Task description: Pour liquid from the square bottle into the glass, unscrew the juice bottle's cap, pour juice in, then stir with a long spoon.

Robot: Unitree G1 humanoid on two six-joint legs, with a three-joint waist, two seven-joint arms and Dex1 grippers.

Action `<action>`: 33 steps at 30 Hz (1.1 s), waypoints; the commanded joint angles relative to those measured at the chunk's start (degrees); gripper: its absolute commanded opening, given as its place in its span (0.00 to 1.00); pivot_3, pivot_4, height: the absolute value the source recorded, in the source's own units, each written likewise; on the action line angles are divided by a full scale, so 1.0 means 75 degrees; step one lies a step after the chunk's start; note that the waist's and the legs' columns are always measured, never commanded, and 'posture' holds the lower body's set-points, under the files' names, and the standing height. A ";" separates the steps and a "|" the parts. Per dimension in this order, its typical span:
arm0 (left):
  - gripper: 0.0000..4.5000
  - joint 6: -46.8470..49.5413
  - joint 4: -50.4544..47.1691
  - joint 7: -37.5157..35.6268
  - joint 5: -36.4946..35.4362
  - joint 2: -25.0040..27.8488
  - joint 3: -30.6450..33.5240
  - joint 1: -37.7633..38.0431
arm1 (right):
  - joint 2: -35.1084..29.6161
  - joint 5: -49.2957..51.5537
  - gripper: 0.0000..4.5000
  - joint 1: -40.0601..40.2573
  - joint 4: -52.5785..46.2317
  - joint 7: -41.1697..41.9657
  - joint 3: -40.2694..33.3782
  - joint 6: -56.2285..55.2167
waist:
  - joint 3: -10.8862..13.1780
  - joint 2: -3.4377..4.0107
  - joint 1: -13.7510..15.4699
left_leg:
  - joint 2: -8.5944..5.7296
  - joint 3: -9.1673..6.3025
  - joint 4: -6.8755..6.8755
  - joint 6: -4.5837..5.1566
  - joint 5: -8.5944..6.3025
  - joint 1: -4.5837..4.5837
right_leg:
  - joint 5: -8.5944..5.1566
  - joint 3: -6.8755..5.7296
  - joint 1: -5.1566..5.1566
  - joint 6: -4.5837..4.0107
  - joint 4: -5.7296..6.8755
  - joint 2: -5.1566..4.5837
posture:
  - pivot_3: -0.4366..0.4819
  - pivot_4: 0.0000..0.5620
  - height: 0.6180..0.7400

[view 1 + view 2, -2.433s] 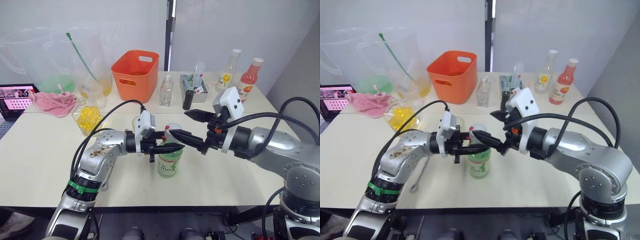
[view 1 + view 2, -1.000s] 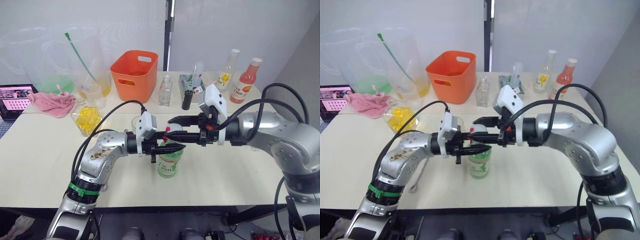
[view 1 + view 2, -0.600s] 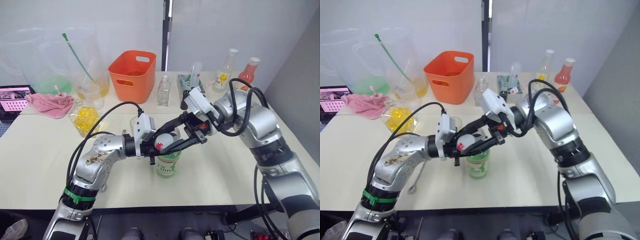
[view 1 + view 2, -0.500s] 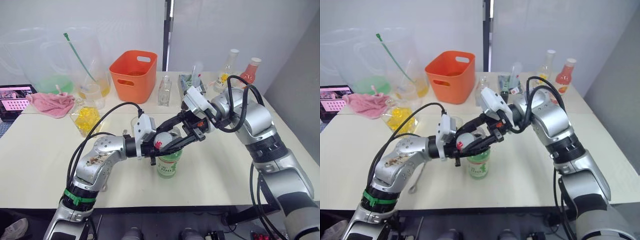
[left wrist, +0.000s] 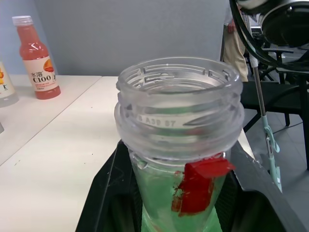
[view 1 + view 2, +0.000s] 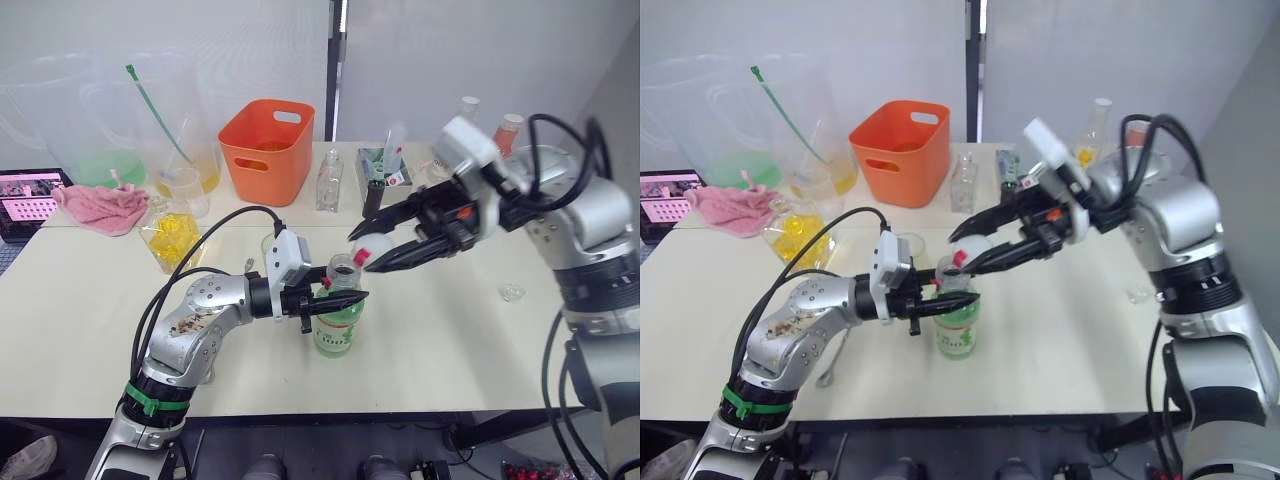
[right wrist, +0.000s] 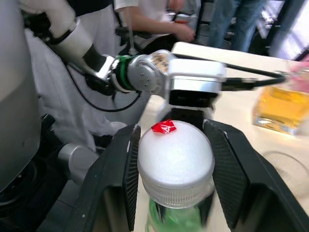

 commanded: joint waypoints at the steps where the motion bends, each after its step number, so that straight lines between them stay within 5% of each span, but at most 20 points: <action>1: 0.31 -0.0062 0.0084 -0.0027 0.0039 0.0012 -0.0027 -0.0146 | -0.0256 -0.0467 0.37 0.0143 0.0858 -0.1009 -0.0925 0.0033 | 0.0000 0.0000 -0.0005 | 0.0000 0.0001 0.0000 0.0000 0.0000 0.0001 | 0.0000 0.0000 0.0001 0.0000 -0.0001 0.0000 | 0.48 0.27 1.00; 6: 0.31 -0.0062 0.0117 -0.0027 0.0012 -0.0046 -0.0067 -0.0166 | -0.0098 -0.1809 0.37 0.0990 0.2147 -0.3462 -0.1772 -0.0938 | 0.0000 -0.0003 0.0026 | -0.0004 0.0005 0.0003 0.0000 0.0000 0.0000 | 0.0000 0.0001 0.0009 0.0000 -0.0006 -0.0005 | 0.48 0.27 1.00; 14: 0.31 -0.0055 0.0150 -0.0048 -0.0013 -0.0052 -0.0078 -0.0192 | 0.0458 -0.2884 0.37 0.2795 0.2349 -0.6610 -0.2791 -0.1277 | 0.0002 0.0004 0.0029 | -0.0005 0.0010 0.0000 0.0001 0.0000 -0.0017 | 0.0001 0.0013 -0.0016 0.0000 0.0010 -0.0003 | 0.48 0.27 1.00; 27: 0.31 -0.0038 0.0150 -0.0017 -0.0024 -0.0087 -0.0090 -0.0225 | 0.1822 -0.3465 0.37 0.4284 0.2160 -0.8527 -0.3127 -0.1854 | 0.0001 0.0024 -0.0017 | -0.0008 0.0020 0.0002 0.0000 0.0001 -0.0004 | 0.0001 0.0024 -0.0002 0.0004 0.0005 -0.0001 | 0.48 0.27 1.00; 29: 0.31 -0.0037 0.0149 -0.0010 -0.0020 -0.0085 -0.0088 -0.0225 | 0.1835 -0.3480 0.59 0.4318 0.2131 -0.8527 -0.3146 -0.1851 | 0.0001 0.0024 -0.0016 | -0.0009 0.0019 0.0002 0.0000 0.0001 -0.0005 | 0.0001 0.0024 -0.0001 0.0004 0.0005 -0.0002 | 0.48 0.27 1.00; 33: 0.31 -0.0076 0.0178 0.0026 -0.0025 -0.0127 -0.0051 -0.0273 | 0.1727 -0.3422 0.87 0.4348 0.1973 -0.8417 -0.3182 -0.1779 | 0.0001 0.0024 -0.0024 | -0.0008 0.0019 0.0001 0.0000 0.0001 -0.0003 | 0.0002 0.0024 -0.0001 0.0005 0.0004 -0.0001 | 0.48 0.27 1.00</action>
